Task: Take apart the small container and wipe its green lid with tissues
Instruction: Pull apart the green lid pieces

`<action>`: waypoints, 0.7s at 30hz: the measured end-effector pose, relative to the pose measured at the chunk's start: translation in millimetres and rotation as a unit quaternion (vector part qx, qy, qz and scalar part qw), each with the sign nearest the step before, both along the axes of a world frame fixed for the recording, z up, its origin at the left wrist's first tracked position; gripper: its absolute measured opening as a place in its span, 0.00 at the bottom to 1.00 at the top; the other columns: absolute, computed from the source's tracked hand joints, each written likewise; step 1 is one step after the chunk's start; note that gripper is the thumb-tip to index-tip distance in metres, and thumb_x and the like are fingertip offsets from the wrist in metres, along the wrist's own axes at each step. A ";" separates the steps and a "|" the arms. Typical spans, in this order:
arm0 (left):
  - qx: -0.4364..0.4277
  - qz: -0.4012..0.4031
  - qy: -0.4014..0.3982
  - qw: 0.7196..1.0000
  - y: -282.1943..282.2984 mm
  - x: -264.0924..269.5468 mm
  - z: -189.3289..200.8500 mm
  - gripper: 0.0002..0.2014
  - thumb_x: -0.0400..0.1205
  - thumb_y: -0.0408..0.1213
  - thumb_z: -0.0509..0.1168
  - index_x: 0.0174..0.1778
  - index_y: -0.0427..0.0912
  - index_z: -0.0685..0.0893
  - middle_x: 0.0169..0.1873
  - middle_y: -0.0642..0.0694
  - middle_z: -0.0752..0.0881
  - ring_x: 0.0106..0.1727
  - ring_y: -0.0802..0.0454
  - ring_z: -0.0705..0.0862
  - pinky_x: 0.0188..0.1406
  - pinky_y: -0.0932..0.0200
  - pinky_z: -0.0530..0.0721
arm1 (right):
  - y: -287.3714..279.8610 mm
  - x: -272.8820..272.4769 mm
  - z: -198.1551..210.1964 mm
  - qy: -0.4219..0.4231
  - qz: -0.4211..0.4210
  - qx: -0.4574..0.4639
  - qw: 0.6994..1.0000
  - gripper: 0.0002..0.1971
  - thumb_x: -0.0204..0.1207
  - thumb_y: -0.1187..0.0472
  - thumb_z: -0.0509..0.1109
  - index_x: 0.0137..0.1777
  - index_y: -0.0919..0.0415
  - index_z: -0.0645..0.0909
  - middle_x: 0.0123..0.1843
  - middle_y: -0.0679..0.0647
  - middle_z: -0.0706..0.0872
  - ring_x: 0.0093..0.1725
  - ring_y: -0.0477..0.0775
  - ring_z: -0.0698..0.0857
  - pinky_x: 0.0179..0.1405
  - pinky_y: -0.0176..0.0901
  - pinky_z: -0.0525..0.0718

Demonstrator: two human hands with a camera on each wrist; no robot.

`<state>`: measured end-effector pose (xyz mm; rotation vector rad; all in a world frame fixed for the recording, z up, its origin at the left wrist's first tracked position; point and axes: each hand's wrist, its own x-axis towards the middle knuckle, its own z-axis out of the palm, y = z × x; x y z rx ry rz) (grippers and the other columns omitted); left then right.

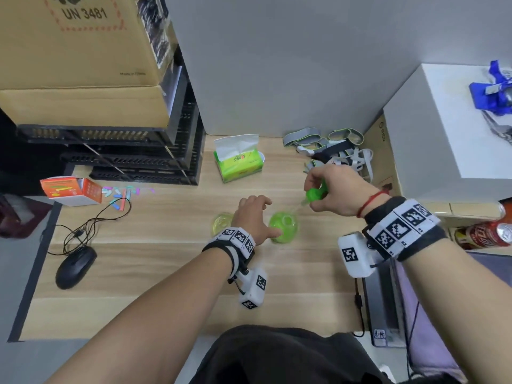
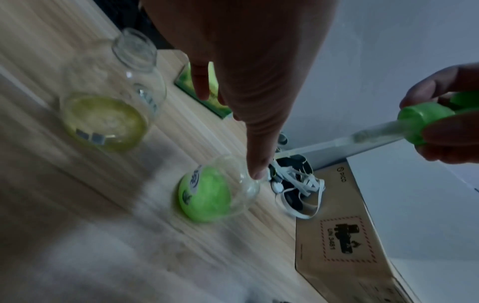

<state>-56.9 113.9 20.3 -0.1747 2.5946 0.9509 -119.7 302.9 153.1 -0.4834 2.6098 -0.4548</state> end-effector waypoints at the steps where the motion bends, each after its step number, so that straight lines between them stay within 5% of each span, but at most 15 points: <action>1: 0.007 -0.004 -0.011 1.000 5.8 1.1 -4.7 0.38 0.61 0.52 0.82 0.66 0.51 0.76 0.57 0.50 0.80 0.64 0.49 0.73 0.62 0.48 0.78 | 2.4 2.2 -3.5 -0.003 0.002 0.006 1.000 0.16 0.58 0.59 0.82 0.45 0.52 0.83 0.43 0.50 0.86 0.41 0.52 0.84 0.41 0.43 0.82; 4: 0.015 -0.015 -0.034 0.999 19.2 3.7 -19.0 0.40 0.62 0.52 0.82 0.69 0.50 0.75 0.61 0.49 0.79 0.67 0.48 0.73 0.65 0.48 0.78 | 4.4 6.3 -16.7 -0.007 0.007 0.022 1.000 0.16 0.58 0.57 0.80 0.46 0.51 0.82 0.43 0.51 0.86 0.42 0.54 0.84 0.43 0.49 0.85; 11: 0.016 -0.015 -0.057 0.998 32.8 3.8 -33.8 0.42 0.65 0.49 0.81 0.75 0.49 0.72 0.68 0.48 0.76 0.70 0.47 0.74 0.67 0.52 0.76 | -10.1 14.4 -53.6 -0.022 0.056 0.050 0.997 0.16 0.63 0.63 0.77 0.51 0.57 0.81 0.47 0.52 0.77 0.44 0.53 0.77 0.42 0.42 0.74; 21: 0.025 0.041 -0.048 0.998 40.7 -1.4 -42.9 0.30 0.63 0.48 0.81 0.61 0.51 0.81 0.59 0.49 0.83 0.59 0.46 0.83 0.56 0.50 0.82 | -28.4 20.8 -100.7 -0.048 0.105 0.082 0.990 0.17 0.71 0.74 0.69 0.60 0.60 0.82 0.57 0.60 0.80 0.50 0.65 0.85 0.43 0.46 0.76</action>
